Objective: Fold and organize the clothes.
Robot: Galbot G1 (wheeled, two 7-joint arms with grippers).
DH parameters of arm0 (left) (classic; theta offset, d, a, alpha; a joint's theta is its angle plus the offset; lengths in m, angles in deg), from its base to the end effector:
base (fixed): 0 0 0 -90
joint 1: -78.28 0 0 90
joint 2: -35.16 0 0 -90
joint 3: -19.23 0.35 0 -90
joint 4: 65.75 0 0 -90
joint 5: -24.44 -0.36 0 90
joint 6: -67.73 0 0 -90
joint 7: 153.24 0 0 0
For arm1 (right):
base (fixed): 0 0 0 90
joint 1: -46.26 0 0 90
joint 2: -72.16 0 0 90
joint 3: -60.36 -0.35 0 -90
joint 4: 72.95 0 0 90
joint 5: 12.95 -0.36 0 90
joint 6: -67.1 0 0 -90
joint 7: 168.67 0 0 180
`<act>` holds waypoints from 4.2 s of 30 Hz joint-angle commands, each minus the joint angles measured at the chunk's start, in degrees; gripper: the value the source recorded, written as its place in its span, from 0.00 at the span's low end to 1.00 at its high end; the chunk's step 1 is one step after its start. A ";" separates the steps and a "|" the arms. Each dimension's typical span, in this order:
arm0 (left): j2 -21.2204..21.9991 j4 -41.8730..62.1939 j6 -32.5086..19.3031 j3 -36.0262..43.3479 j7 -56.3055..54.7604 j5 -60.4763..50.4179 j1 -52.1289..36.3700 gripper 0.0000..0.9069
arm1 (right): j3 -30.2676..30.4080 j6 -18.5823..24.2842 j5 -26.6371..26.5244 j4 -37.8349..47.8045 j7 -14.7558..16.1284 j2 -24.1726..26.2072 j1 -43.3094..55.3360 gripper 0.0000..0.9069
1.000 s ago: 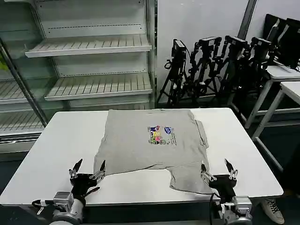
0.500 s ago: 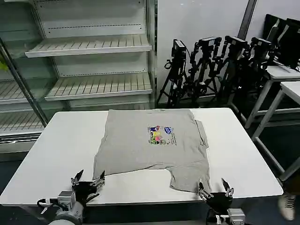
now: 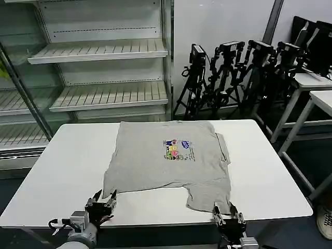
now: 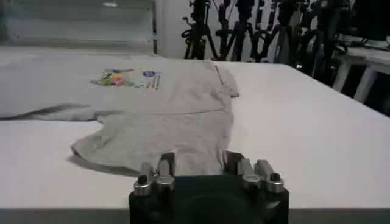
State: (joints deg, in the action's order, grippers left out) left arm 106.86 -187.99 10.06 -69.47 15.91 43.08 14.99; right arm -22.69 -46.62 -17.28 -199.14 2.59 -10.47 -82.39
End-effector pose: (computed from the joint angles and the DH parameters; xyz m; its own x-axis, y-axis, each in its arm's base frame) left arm 0.2036 0.0430 -0.2727 -0.8787 0.0024 0.4774 0.0243 0.9989 0.0396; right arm 0.1373 0.0172 -0.2901 -0.8916 -0.0232 0.4521 -0.0348 0.9992 -0.0173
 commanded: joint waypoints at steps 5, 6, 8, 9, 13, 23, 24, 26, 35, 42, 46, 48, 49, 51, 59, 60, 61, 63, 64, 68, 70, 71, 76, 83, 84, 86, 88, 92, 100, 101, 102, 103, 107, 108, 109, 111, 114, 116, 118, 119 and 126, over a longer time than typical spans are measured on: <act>0.19 -3.47 0.67 -0.96 -0.05 1.69 2.03 0.02 | 1.44 1.33 -1.40 -2.53 0.08 -0.57 -2.07 0.00; 0.21 -5.29 0.68 -1.05 -0.06 1.69 2.51 0.02 | 1.42 1.44 -1.40 -2.68 0.07 -0.55 -2.19 0.00; 0.37 -8.14 0.67 -1.37 -0.07 1.68 3.96 0.02 | 1.36 2.41 -1.11 -5.00 0.07 -0.35 -4.09 0.00; 0.48 -8.68 0.67 -1.54 -0.09 1.67 4.27 0.02 | 1.37 2.61 -1.01 -5.74 0.07 -0.19 -4.64 0.00; 1.41 -13.51 0.69 -2.61 -0.32 1.63 7.01 0.02 | 0.84 3.03 -0.91 -10.58 0.14 1.00 -7.84 0.00; 1.85 -21.85 0.75 -8.43 -0.07 1.58 13.18 0.02 | -3.83 2.77 -3.38 -19.35 0.16 4.73 -13.24 0.00; 1.66 -22.18 0.75 -8.83 -0.09 1.49 13.53 0.02 | -4.35 2.70 -3.76 -20.08 0.13 4.91 -13.55 0.00; 1.34 -22.37 0.76 -9.70 -0.13 1.29 14.11 0.02 | -5.27 2.68 -4.40 -21.15 0.10 5.21 -13.88 0.00; -1.97 -20.81 0.69 -9.32 0.08 1.40 10.61 0.02 | -9.51 1.61 -10.96 -19.91 -1.24 6.35 -3.59 0.00; -5.09 -19.72 -0.08 -8.30 -0.13 0.70 8.64 0.02 | -11.35 2.26 -16.23 -19.20 -2.72 9.52 2.78 0.00; -7.68 -15.40 0.30 -6.16 0.98 0.23 3.86 0.02 | -10.76 0.53 -17.93 -15.01 -3.46 11.81 8.96 0.00; -8.72 -13.67 0.43 -4.75 1.10 0.39 2.34 0.02 | -10.81 0.44 -19.46 -12.73 -3.47 13.11 10.82 0.00; -9.17 -13.07 0.16 -4.52 1.27 0.35 1.72 0.02 | -10.46 0.39 -19.46 -11.54 -3.48 13.62 12.08 0.00; -10.10 -11.22 -0.32 -3.37 1.17 0.35 0.53 0.02 | -10.22 0.39 -19.74 -9.67 -3.59 14.47 14.04 0.00; -11.45 -3.72 -0.74 0.40 0.97 0.64 -8.51 0.02 | -5.23 -1.93 -22.51 -0.30 -4.40 17.11 26.76 0.00; -11.51 -2.09 -0.78 0.95 0.96 0.62 -9.17 0.02 | -4.58 -2.19 -22.60 1.40 -4.31 17.52 28.01 0.00; -11.55 -0.95 -0.93 1.50 0.92 0.61 -10.23 0.02 | -3.71 -2.54 -22.80 2.94 -4.20 17.91 29.51 0.00; -11.62 0.81 -1.13 1.90 0.89 0.63 -11.70 0.02 | -2.50 -3.28 -22.99 5.02 -4.01 18.45 31.48 0.00; -11.63 2.21 -1.17 2.29 0.89 0.63 -12.65 0.02 | -1.52 -3.70 -23.08 6.80 -3.80 18.81 32.62 0.00; -11.65 5.23 -1.17 3.55 0.88 0.58 -15.24 0.02 | 1.85 -4.62 -22.98 11.05 -3.07 19.69 36.46 0.00; -11.49 6.77 -1.20 4.87 0.88 0.25 -16.48 0.02 | 3.60 -5.45 -22.87 13.82 -2.66 19.79 39.24 0.00; -11.40 7.50 -1.27 5.38 0.89 0.04 -17.09 0.02 | 4.53 -5.83 -22.76 15.24 -2.55 19.71 40.52 0.00; -10.53 10.94 -1.63 6.92 0.61 -1.72 -19.18 0.02 | 7.96 -6.66 -22.06 21.65 -2.12 18.65 46.31 0.00; -9.69 14.29 -1.71 8.03 -0.21 -2.44 -21.26 0.02 | 10.42 -6.79 -19.81 27.15 -1.67 16.44 49.83 0.00; -9.53 14.50 -1.86 8.11 -0.32 -2.45 -21.45 0.02 | 10.60 -6.70 -19.61 27.57 -1.66 16.14 49.99 0.00; -9.07 14.96 -1.98 8.23 -0.46 -2.43 -21.81 0.13 | 11.03 -6.41 -18.79 28.60 -1.56 15.21 50.25 0.00; -8.59 14.96 -1.96 8.21 -0.51 -2.37 -21.69 0.70 | 11.47 -6.36 -17.89 29.34 -1.46 14.54 50.16 0.53; -8.26 13.24 -1.85 7.87 -0.55 -2.40 -19.86 1.00 | 11.86 -6.26 -16.20 29.40 -1.32 13.53 49.09 1.00; -7.45 5.66 -1.70 3.56 -0.80 -2.07 -11.86 1.00 | 8.33 -2.24 -15.57 22.95 -1.54 13.07 42.65 1.00; -7.23 4.59 -1.70 2.89 -0.79 -1.88 -10.70 1.00 | 7.18 -1.96 -15.57 21.52 -1.55 13.02 41.18 1.00; -7.10 3.93 -1.71 2.24 -0.81 -1.64 -9.53 1.00 | 6.30 -1.83 -15.62 20.27 -1.54 12.99 39.63 1.00; -6.95 2.94 -1.70 1.85 -0.88 -1.41 -8.32 1.00 | 5.56 -1.61 -15.63 19.02 -1.57 13.10 37.56 1.00; -6.28 1.38 -1.44 0.74 -1.42 0.58 -5.82 1.00 | 2.80 -0.67 -14.62 14.84 -1.10 13.78 31.68 1.00; -6.07 1.58 -1.15 0.62 -1.65 1.16 -5.50 1.00 | 2.12 -0.57 -14.61 14.15 -1.07 13.80 30.74 1.00; -5.92 2.15 -1.04 0.60 -1.68 1.53 -5.48 1.00 | 0.95 -0.57 -14.67 13.05 -0.98 13.81 29.44 1.00; -5.78 2.97 -0.99 0.67 -1.73 1.87 -5.70 1.00 | -0.48 -0.56 -14.87 12.66 -0.84 13.79 28.15 1.00; -5.54 3.76 -0.85 0.89 -2.00 2.68 -6.36 1.00 | -1.68 -0.52 -15.10 13.11 -0.94 13.69 27.15 1.00; -5.36 4.24 -0.85 1.17 -1.99 2.68 -6.73 1.00 | -1.93 -0.88 -15.47 13.42 -0.93 13.62 27.01 1.00; -5.23 5.13 -0.84 1.47 -2.01 2.71 -7.23 1.00 | -1.79 -1.83 -15.87 14.50 -0.96 13.49 27.36 1.00; -5.21 5.27 -0.84 1.50 -2.04 2.73 -7.41 1.00 | -1.67 -2.00 -15.95 14.87 -1.03 13.41 27.53 1.00; -5.26 6.31 -1.48 1.68 -2.06 3.20 -8.38 0.02 | -0.30 -4.32 -18.79 17.28 -1.68 12.76 28.86 0.20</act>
State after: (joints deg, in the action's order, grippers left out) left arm 101.47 -182.23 9.07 -67.29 13.98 45.43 5.90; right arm -21.75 -49.83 -34.56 -182.11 1.09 2.40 -51.62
